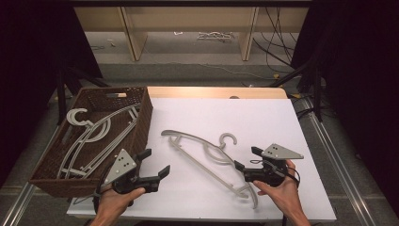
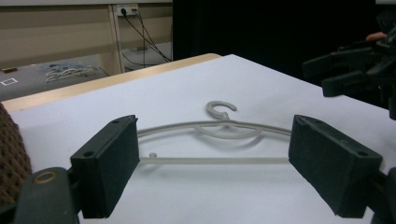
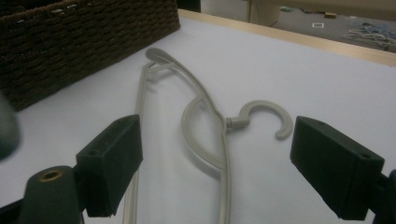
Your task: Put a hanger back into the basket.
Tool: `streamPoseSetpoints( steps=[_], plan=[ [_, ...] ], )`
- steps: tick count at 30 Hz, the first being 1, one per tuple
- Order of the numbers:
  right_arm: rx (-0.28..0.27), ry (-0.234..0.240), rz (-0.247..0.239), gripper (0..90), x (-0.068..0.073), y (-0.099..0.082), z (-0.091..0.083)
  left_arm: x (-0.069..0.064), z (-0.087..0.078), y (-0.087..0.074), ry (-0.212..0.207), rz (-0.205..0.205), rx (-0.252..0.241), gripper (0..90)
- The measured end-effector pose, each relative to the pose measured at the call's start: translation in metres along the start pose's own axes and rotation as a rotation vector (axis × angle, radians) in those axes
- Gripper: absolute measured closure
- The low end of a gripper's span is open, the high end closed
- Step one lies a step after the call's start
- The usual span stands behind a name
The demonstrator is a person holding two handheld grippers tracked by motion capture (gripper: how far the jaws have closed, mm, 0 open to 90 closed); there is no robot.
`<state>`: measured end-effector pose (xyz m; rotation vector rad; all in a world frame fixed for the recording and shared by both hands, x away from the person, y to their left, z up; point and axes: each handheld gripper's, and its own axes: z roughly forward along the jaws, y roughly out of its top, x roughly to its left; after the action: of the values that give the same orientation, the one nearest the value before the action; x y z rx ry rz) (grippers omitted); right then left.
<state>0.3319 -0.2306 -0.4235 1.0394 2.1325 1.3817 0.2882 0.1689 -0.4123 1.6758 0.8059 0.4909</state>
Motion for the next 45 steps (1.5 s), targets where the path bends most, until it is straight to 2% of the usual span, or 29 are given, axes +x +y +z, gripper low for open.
streamPoseSetpoints(
  steps=[4,6,8,9,10,12,13,14,17,18,20,23,24,27,28,31,32,34,35,38,45],
  plan=[
    [0.019,-0.003,-0.011,17.6,-0.001,0.0,0.001,-0.004,0.0,-0.009,0.008,0.045,0.008,15.9],
    [0.032,0.005,-0.014,17.2,-0.002,0.0,0.002,-0.005,-0.001,-0.012,0.014,0.037,-0.007,15.9],
    [0.044,0.013,-0.007,17.2,-0.002,-0.002,0.005,-0.005,-0.001,-0.015,-0.007,0.048,-0.026,15.8],
    [0.056,0.009,-0.012,17.3,-0.001,-0.002,0.006,-0.004,-0.001,-0.017,-0.016,0.066,-0.029,15.8],
    [0.061,0.015,-0.008,17.3,-0.001,-0.002,0.009,-0.005,-0.001,-0.019,-0.003,0.06,-0.016,15.8],
    [0.088,0.011,-0.012,17.3,-0.001,-0.003,0.012,-0.004,-0.002,-0.02,-0.004,0.05,-0.013,15.8],
    [0.094,-0.002,-0.011,17.3,-0.001,-0.004,0.013,-0.003,-0.002,-0.021,-0.001,0.055,-0.015,15.8],
    [0.1,0.006,-0.011,17.3,-0.001,-0.004,0.015,-0.003,-0.002,-0.022,0.003,0.058,-0.017,15.8],
    [0.136,0.001,-0.009,18.7,-0.003,-0.005,0.019,-0.001,-0.005,-0.023,0.017,0.032,-0.019,15.8],
    [0.158,-0.006,-0.013,20.6,-0.004,-0.006,0.021,-0.001,-0.005,-0.023,0.016,0.037,-0.02,15.8],
    [0.228,0.008,-0.02,23.2,-0.006,-0.008,0.028,0.0,-0.004,-0.023,0.022,0.054,-0.015,15.8],
    [0.302,0.023,-0.036,27.7,-0.007,-0.01,0.036,-0.001,-0.003,-0.024,0.015,0.058,-0.009,15.9],
    [0.327,0.026,-0.055,30.7,-0.009,-0.01,0.039,-0.001,-0.003,-0.024,0.013,0.065,-0.006,15.8],
    [0.375,0.012,-0.058,31.8,-0.013,-0.01,0.046,-0.003,-0.001,-0.024,0.011,0.082,0.003,15.8],
    [0.389,-0.002,-0.028,32.7,-0.014,-0.01,0.049,-0.003,-0.001,-0.024,0.01,0.08,0.003,15.8],
    [0.424,0.013,-0.053,37.1,-0.021,-0.011,0.058,-0.003,0.001,-0.025,0.0,0.08,0.001,15.8],
    [0.463,0.027,-0.038,40.5,-0.021,-0.01,0.061,-0.004,0.0,-0.025,0.004,0.083,0.01,15.8],
    [0.496,0.042,-0.075,42.5,-0.024,-0.009,0.066,-0.003,0.0,-0.024,0.001,0.098,0.012,15.8],
    [0.525,0.044,-0.062,43.9,-0.023,-0.007,0.068,-0.003,0.0,-0.024,0.0,0.096,0.009,15.8],
    [0.559,0.044,-0.066,49.0,-0.023,-0.007,0.074,-0.003,0.0,-0.024,-0.003,0.101,0.016,15.8],
    [0.625,0.063,-0.118,58.5,-0.021,-0.007,0.084,-0.004,0.002,-0.025,-0.012,0.102,0.029,15.9]
  ],
)
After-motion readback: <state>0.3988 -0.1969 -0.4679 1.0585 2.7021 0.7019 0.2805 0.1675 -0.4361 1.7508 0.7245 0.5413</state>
